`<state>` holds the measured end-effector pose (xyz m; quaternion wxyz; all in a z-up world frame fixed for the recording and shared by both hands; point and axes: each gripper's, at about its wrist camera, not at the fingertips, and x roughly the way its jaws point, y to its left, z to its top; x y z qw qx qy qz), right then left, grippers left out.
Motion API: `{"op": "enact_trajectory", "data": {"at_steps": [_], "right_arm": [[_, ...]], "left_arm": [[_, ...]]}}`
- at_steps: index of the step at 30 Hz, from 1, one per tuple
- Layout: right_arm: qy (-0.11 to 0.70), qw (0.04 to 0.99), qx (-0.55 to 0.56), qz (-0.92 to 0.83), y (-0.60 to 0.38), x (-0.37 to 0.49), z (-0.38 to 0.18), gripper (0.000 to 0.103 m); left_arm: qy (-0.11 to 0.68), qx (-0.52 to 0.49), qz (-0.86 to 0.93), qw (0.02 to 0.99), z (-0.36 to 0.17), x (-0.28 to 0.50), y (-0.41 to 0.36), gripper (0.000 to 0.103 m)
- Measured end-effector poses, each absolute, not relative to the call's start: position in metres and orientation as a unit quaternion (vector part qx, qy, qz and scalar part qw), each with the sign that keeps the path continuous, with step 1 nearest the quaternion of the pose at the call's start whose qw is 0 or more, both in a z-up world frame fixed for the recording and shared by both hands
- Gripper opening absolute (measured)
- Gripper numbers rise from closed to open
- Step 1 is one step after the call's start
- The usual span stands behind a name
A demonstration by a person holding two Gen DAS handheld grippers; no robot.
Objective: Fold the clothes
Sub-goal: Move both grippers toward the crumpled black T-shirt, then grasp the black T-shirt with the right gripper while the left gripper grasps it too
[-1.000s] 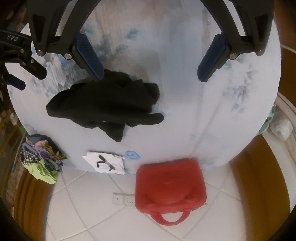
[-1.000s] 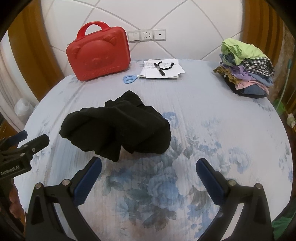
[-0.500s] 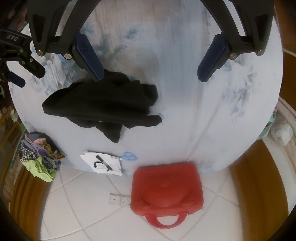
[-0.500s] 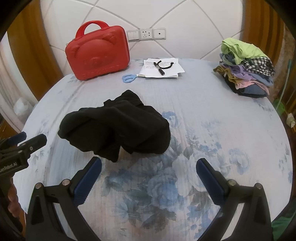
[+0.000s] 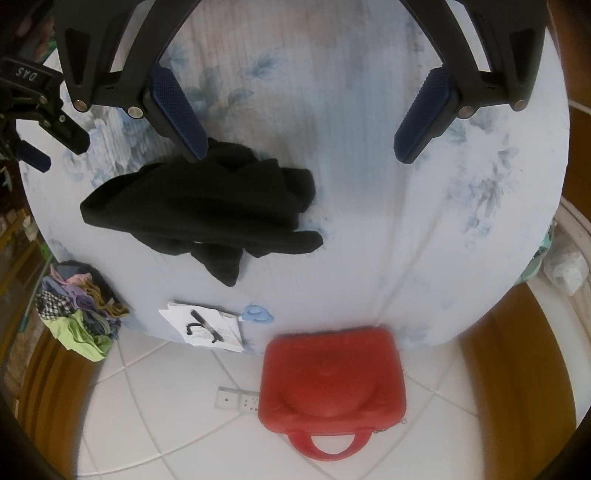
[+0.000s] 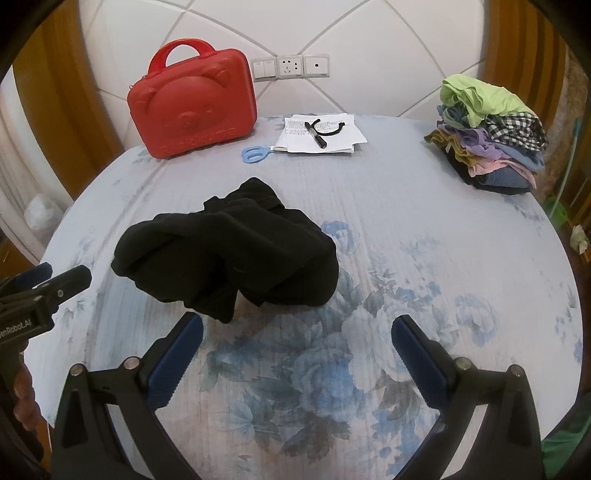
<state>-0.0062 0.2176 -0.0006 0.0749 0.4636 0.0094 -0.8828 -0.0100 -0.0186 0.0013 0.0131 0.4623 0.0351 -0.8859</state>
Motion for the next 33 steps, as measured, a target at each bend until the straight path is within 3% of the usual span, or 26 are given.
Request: {"op": "enact_trajectory", "data": {"at_steps": [14, 24, 33], "right_arm": [[0.008, 0.075, 0.467, -0.881, 0.219, -0.01, -0.001, 0.103], [-0.014, 0.09, 0.438, -0.894, 0.236, -0.028, 0.037, 0.103], [-0.029, 0.129, 0.468, -0.874, 0.227, -0.092, 0.026, 0.103]], "left_arm": [[0.04, 0.465, -0.884, 0.014, 0.0, -0.015, -0.022, 0.102], [0.054, 0.455, -0.889, 0.009, 0.016, -0.044, -0.043, 0.102], [0.054, 0.5, -0.865, 0.004, -0.034, -0.098, -0.042, 0.102]]}}
